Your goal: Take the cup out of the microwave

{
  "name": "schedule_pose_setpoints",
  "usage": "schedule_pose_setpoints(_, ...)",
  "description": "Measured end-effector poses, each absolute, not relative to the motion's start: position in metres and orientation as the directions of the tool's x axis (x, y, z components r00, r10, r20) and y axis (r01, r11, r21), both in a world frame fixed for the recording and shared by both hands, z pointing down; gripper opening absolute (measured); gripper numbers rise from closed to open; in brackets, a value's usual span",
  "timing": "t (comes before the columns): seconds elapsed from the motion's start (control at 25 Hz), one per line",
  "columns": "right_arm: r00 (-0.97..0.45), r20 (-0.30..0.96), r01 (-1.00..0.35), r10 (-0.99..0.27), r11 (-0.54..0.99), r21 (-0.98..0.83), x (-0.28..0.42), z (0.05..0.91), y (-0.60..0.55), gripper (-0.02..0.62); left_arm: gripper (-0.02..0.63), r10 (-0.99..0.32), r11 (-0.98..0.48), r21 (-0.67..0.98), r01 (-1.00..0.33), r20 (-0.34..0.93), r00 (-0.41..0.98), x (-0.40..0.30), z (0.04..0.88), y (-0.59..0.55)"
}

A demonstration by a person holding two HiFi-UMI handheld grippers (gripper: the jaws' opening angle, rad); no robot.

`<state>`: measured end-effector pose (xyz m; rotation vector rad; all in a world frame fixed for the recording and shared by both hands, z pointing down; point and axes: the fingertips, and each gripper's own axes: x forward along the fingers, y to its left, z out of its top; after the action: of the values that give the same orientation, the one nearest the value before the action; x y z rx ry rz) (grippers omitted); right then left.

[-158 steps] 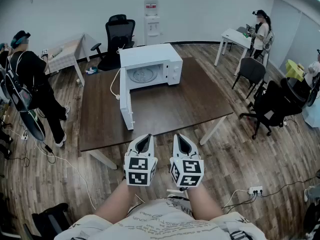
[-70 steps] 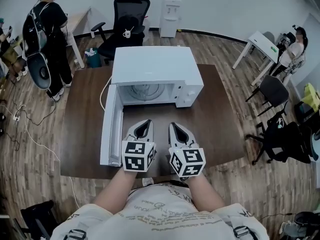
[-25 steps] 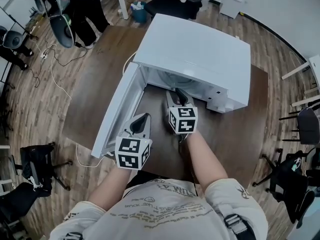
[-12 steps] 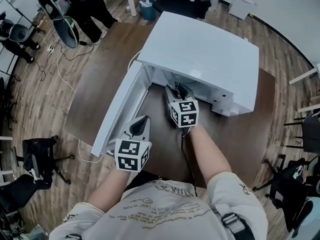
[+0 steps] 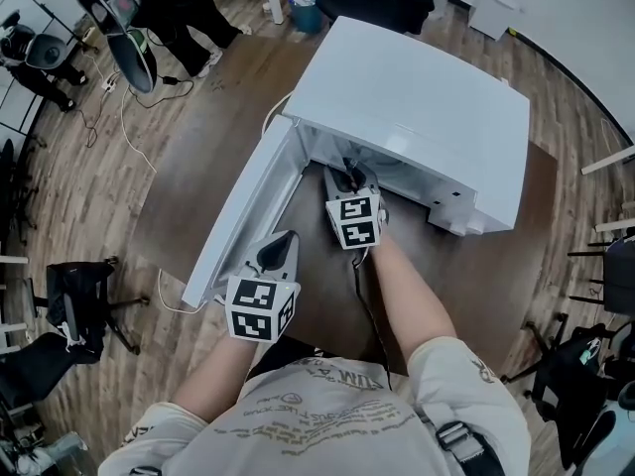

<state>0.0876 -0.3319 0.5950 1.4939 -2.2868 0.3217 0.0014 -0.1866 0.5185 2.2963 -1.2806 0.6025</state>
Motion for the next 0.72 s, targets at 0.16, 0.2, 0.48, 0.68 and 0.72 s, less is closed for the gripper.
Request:
schedule_pose_setpoints(0.16, -0.282, 0.450, -0.926, -0.847, 0.363, 0.103, 0.096, 0.591, -0.341, 0.032, 0.014, -0.672, -0.470, 0.166, -0.867, 0.569, 0.474, -0.001, 0.521, -0.186)
schedule_pose_setpoints(0.2, -0.275, 0.450, -0.926, -0.850, 0.359, 0.113, 0.097, 0.590, -0.342, 0.026, 0.014, -0.672, -0.472, 0.166, -0.866, 0.568, 0.475, 0.000, 0.520, -0.186)
schedule_pose_setpoints(0.48, -0.229, 0.441, -0.924, -0.868, 0.336, 0.181, 0.097, 0.589, -0.342, 0.025, 0.014, -0.676, -0.482, 0.162, -0.861, 0.557, 0.483, 0.001, 0.516, -0.189)
schedule_pose_setpoints(0.68, -0.233, 0.422, -0.928, -0.876, 0.330, 0.174, 0.092, 0.574, -0.332, 0.025, 0.014, -0.682, -0.484, 0.160, -0.860, 0.548, 0.485, -0.001, 0.511, -0.189)
schedule_pose_setpoints(0.72, -0.240, 0.418, -0.927, -0.876, 0.335, 0.170, 0.091, 0.571, -0.329, 0.025, 0.014, -0.683, -0.485, 0.160, -0.860, 0.545, 0.487, -0.001, 0.510, -0.189)
